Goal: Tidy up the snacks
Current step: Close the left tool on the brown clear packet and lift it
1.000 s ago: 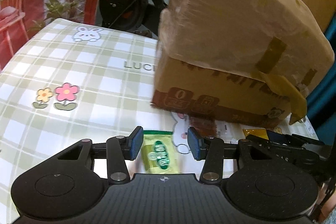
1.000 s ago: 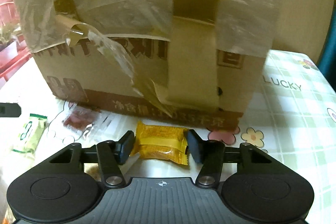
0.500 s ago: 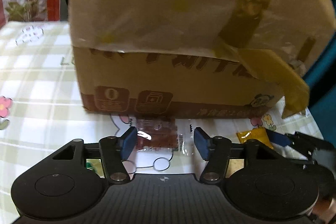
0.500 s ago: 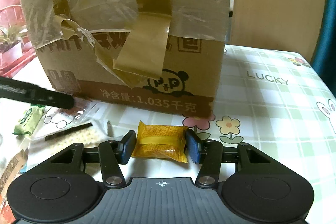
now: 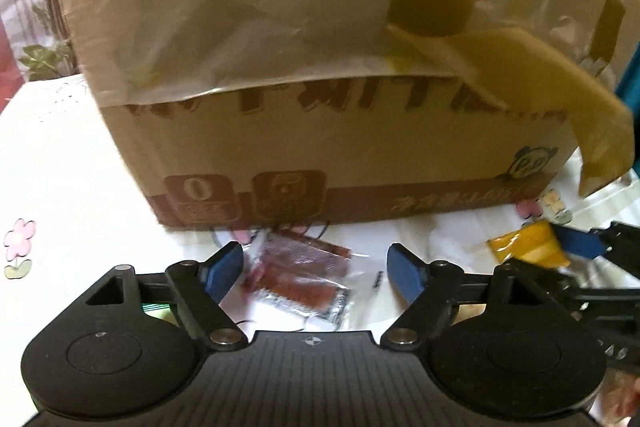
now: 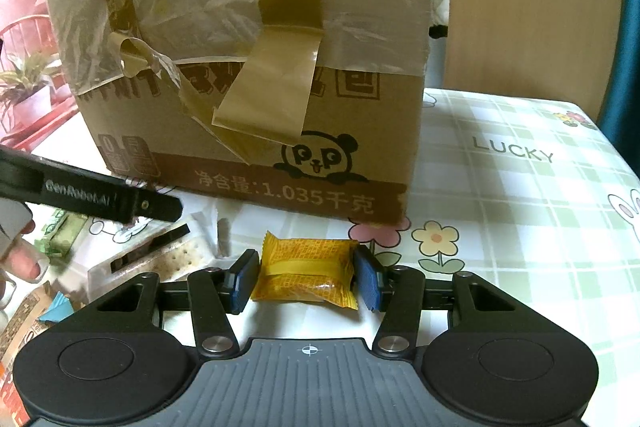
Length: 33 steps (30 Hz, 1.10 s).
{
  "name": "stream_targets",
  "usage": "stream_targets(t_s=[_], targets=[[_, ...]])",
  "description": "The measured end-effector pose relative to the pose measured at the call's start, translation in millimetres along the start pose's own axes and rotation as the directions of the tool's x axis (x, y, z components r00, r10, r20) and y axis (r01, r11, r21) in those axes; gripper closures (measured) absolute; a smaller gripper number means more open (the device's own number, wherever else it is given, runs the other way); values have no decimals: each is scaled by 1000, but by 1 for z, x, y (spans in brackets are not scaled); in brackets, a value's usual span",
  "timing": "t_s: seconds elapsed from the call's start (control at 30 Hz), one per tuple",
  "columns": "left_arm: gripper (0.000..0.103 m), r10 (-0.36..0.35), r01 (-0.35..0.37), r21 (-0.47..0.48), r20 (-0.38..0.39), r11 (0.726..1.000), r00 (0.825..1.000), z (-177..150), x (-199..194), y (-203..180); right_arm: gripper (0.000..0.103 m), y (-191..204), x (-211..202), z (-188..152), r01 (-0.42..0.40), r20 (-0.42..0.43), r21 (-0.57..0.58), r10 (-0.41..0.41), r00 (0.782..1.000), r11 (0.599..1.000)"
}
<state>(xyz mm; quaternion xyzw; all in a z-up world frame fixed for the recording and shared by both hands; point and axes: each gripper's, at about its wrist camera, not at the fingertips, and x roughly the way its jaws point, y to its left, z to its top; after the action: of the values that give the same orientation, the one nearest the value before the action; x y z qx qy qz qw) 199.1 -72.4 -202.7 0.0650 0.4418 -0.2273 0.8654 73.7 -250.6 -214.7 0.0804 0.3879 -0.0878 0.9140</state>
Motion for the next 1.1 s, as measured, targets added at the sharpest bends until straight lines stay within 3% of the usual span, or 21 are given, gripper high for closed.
stream_targets(t_s=[0.2, 0.47, 0.6, 1.1], targets=[[22, -40, 33, -125, -51, 992, 998, 1, -8, 20, 55, -1, -1, -1, -5, 6, 9, 5, 1000, 1000], [24, -111, 85, -319, -64, 944, 992, -12, -29, 38, 55, -1, -3, -3, -9, 12, 20, 8, 1000, 1000], [24, -183, 134, -390, -91, 911, 979, -20, -28, 40, 55, -2, -3, -3, -10, 14, 23, 10, 1000, 1000], [27, -83, 78, -182, -20, 980, 996, -2, 8, 0, 55, -1, -3, -4, -11, 19, 25, 10, 1000, 1000]])
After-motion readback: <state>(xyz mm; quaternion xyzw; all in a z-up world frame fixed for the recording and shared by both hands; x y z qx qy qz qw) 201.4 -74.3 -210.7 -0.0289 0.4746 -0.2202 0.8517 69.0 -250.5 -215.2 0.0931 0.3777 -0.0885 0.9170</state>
